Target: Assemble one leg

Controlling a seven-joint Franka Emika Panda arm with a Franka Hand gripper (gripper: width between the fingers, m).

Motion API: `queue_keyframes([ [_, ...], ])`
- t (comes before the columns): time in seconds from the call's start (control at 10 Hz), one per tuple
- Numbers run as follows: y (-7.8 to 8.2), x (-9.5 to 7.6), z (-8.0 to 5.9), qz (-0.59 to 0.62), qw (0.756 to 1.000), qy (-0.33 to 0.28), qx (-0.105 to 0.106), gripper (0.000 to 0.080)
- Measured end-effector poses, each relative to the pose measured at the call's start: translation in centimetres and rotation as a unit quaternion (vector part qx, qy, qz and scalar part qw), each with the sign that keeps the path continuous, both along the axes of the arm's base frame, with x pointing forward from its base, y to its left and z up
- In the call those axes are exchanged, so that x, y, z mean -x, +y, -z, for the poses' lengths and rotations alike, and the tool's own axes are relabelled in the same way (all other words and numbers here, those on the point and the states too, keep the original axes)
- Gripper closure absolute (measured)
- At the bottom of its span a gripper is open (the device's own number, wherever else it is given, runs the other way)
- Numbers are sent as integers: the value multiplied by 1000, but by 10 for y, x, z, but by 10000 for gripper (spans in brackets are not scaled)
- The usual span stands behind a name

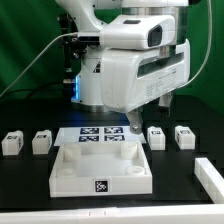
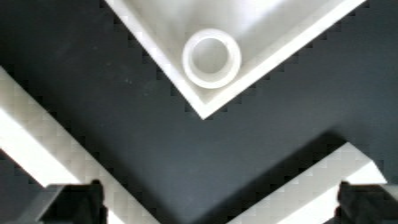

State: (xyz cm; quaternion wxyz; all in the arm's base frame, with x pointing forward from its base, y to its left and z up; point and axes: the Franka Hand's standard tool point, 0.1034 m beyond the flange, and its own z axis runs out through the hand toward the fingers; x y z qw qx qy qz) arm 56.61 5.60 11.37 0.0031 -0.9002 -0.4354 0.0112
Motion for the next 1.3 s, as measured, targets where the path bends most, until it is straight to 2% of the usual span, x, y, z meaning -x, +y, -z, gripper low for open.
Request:
queue_keyframes([
  [0.7, 0, 1, 1, -21, 1000, 1, 0, 150],
  [0.8, -1, 9, 5, -24, 1000, 2, 0, 150],
  [0.9, -8, 27, 11, -77, 997, 5, -1, 150],
  [1.0, -28, 48, 18, -184, 983, 1, -3, 150],
  [1.1, -47, 60, 22, -254, 967, 2, -5, 150],
  [1.2, -63, 67, 23, -299, 954, 3, -7, 150],
  [1.3, -67, 68, 21, -348, 937, 0, -8, 150],
])
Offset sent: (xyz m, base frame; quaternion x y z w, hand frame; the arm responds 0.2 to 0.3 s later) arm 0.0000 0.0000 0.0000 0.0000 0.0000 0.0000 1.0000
